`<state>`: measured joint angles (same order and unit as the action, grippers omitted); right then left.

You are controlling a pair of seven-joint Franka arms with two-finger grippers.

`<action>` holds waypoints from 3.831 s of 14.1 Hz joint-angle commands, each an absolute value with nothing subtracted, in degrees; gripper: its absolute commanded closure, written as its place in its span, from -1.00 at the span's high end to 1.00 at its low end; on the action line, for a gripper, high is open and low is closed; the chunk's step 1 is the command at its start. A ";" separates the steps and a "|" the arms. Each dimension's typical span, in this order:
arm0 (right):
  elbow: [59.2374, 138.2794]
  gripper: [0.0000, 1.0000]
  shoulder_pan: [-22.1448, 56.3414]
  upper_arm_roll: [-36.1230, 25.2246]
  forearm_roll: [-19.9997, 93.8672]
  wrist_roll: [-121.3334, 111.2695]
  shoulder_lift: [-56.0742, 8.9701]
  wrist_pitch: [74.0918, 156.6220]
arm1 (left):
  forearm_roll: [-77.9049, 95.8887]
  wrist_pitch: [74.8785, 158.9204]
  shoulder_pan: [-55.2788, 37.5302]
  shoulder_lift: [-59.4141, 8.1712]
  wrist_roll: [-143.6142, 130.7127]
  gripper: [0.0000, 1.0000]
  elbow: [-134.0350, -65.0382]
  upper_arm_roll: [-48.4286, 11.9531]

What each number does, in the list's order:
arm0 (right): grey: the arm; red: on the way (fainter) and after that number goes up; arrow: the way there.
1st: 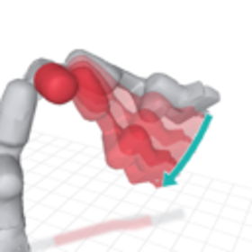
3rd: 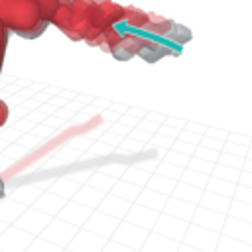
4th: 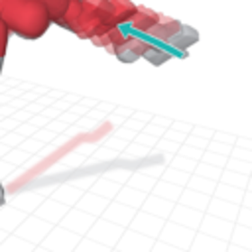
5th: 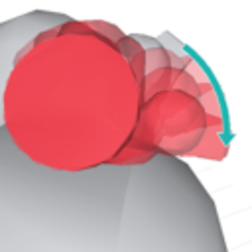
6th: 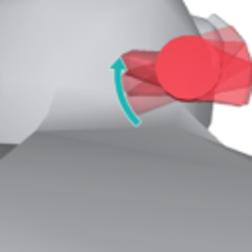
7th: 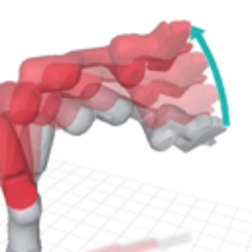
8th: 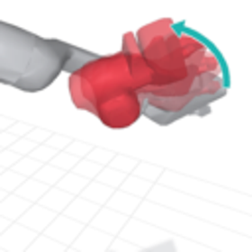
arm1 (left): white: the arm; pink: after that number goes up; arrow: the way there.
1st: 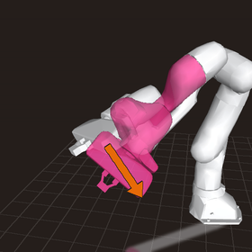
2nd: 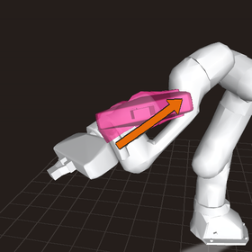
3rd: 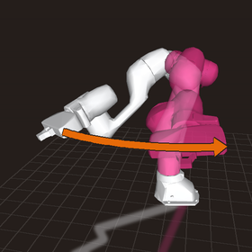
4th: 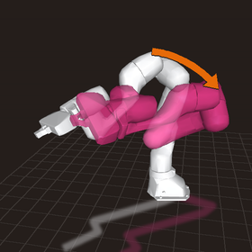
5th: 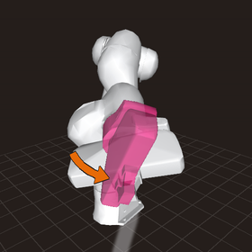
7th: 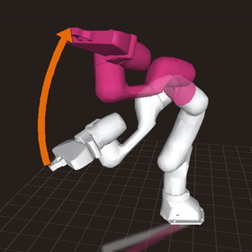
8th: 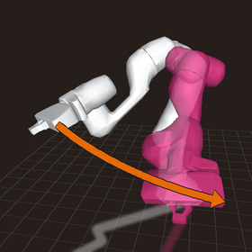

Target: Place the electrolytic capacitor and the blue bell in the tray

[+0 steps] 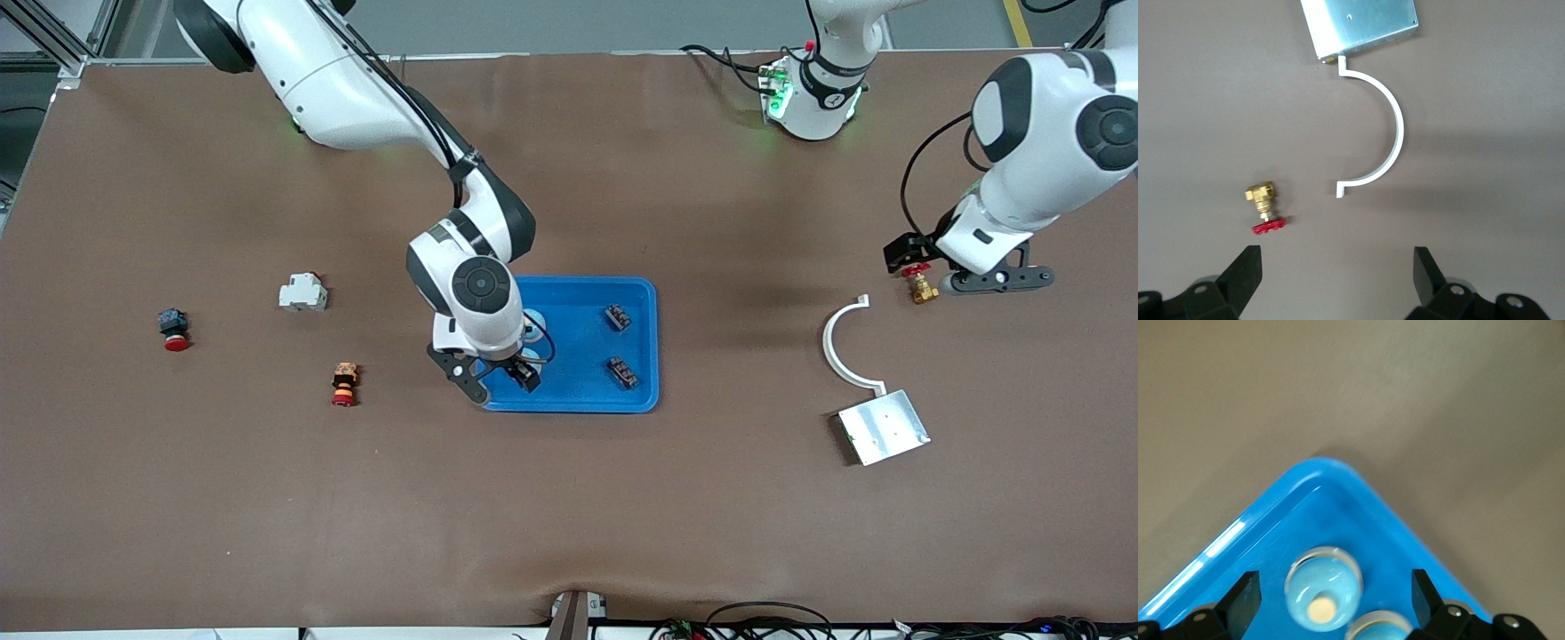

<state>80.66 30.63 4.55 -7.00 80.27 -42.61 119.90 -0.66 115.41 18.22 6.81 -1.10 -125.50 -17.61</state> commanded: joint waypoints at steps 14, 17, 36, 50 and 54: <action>81.56 1.00 8.28 5.36 -7.38 21.31 -25.14 99.23 | 0.70 93.78 20.92 -4.31 0.26 1.00 -94.57 -17.67; 81.74 1.00 5.11 5.27 -7.56 13.99 -23.65 99.05 | 0.70 91.15 21.09 -4.31 0.88 1.00 -94.57 -17.67; 87.27 1.00 -3.25 5.27 0.43 2.46 -8.53 94.31 | 0.70 90.70 -1.67 -4.39 0.53 1.00 -94.57 4.83; 94.92 1.00 -4.22 5.19 0.61 2.46 3.78 94.22 | 1.67 90.70 -2.11 -5.01 0.44 1.00 -93.08 4.83; 95.01 1.00 -5.53 5.19 1.05 2.64 3.87 93.78 | 1.76 90.70 -2.29 -4.84 0.27 1.00 -88.69 4.83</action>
